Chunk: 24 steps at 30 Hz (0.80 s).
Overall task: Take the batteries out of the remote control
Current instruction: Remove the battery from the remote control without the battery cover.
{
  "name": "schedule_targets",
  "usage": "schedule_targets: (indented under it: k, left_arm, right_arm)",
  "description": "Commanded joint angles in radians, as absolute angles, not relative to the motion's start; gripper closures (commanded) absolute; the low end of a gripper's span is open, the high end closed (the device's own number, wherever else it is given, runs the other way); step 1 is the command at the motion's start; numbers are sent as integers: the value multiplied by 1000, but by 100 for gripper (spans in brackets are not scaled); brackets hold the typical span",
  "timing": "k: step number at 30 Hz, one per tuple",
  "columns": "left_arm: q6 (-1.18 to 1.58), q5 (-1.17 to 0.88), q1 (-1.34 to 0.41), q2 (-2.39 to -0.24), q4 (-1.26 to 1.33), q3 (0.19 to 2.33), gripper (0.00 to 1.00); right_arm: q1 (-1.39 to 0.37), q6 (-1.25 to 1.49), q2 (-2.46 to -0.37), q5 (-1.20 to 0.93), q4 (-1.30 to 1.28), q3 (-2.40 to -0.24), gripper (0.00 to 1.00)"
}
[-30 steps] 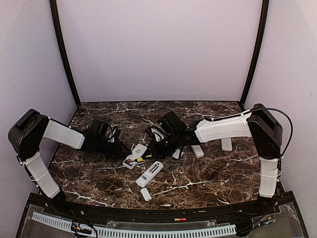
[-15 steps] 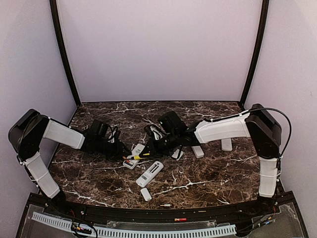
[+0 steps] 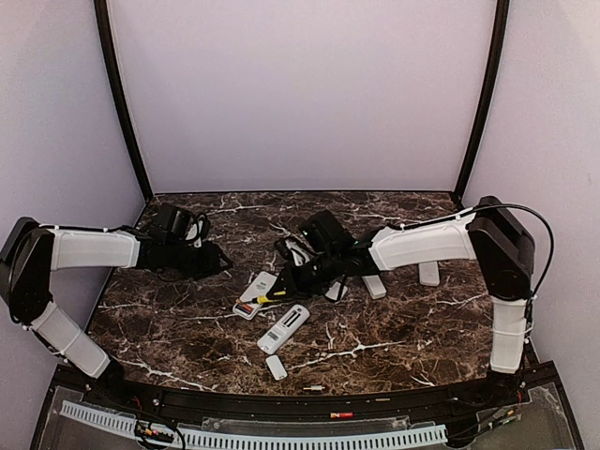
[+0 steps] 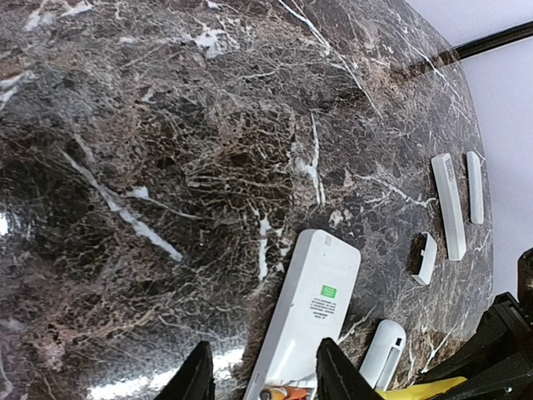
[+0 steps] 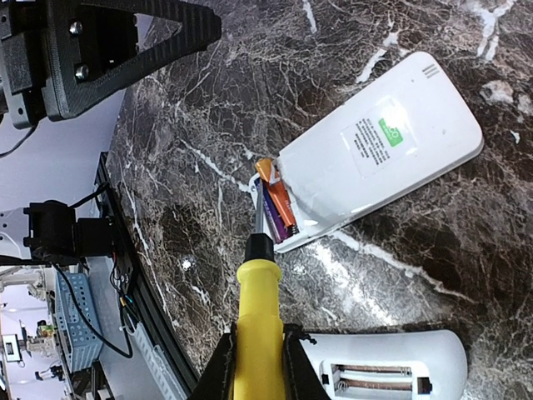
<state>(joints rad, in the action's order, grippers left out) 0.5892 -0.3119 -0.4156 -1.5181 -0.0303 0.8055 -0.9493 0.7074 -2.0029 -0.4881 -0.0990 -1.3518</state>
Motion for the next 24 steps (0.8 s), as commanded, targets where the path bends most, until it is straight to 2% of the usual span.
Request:
schedule_targets:
  k: [1, 14, 24]
  left_arm:
    - [554, -275, -408, -1474, -112, 802, 57]
    - [606, -429, -408, -1510, -20, 736, 56]
    - [640, -482, -412, -1503, 41, 647, 62]
  right_arm:
    - [-959, 672, -1922, -399, -176, -1349, 100]
    - [-990, 679, -1906, -336, -309, -1353, 100]
    - [-1000, 656, -1953, -322, -383, -1434, 100]
